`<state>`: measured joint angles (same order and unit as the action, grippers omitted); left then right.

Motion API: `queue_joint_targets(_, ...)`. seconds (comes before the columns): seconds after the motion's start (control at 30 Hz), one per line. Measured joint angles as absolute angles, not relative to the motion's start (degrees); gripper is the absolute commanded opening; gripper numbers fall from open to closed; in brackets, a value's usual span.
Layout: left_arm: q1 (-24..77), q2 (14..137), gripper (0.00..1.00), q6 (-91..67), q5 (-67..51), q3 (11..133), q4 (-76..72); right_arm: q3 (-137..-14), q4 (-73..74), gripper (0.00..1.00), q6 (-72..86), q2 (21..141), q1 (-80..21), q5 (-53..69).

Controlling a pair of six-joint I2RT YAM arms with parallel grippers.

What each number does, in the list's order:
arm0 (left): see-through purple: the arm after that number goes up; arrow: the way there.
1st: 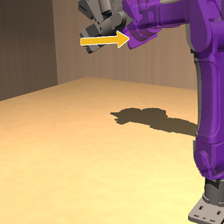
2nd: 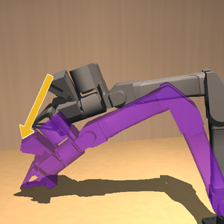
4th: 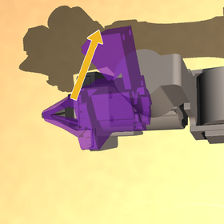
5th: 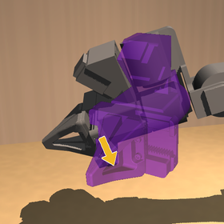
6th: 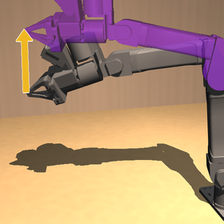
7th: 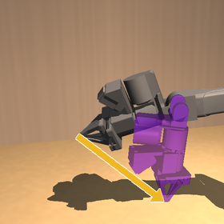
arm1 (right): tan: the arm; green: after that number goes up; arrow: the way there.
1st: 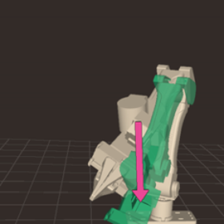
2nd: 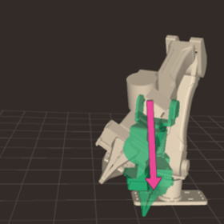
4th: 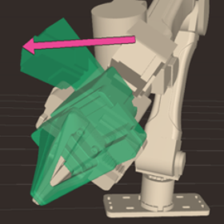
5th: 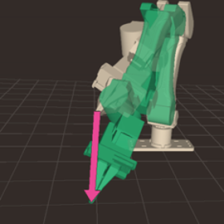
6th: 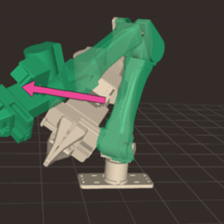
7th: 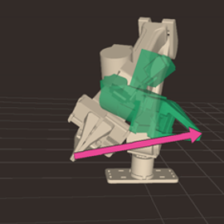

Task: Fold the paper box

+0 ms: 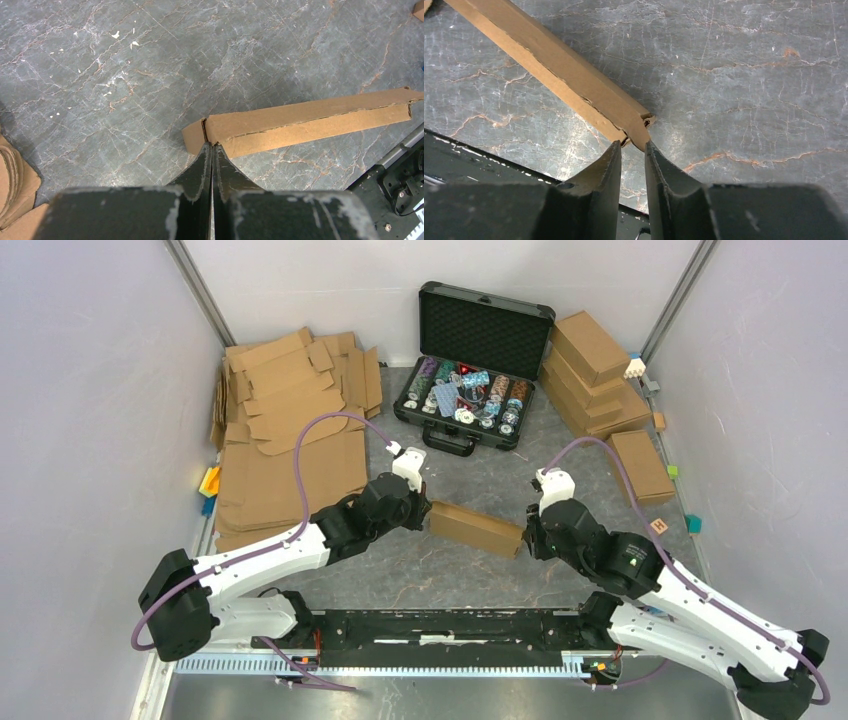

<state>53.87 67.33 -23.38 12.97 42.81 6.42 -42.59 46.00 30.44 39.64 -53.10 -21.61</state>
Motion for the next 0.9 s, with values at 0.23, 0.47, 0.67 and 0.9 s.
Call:
queue_joint_targets(0.23, 53.87, 67.33, 0.02, -23.38, 12.97, 42.81, 6.42, -41.74, 45.89, 0.16, 31.92, 39.7, -53.1, -22.17)
queue_joint_targets(0.47, 53.87, 67.33, 0.02, -23.38, 12.97, 42.83, 6.48, -41.74, 45.1, 0.12, 34.76, 39.55, -53.08, -22.15)
queue_joint_targets(0.67, 53.89, 67.33, 0.02, -23.38, 12.97, 43.03, 6.96, -41.43, 43.64, 0.06, 37.52, 39.4, -53.08, -22.15)
queue_joint_targets(0.9, 53.93, 67.33, 0.02, -23.38, 12.97, 43.11, 7.18, -40.32, 42.44, 0.0, 42.02, 38.35, -52.73, -22.13)
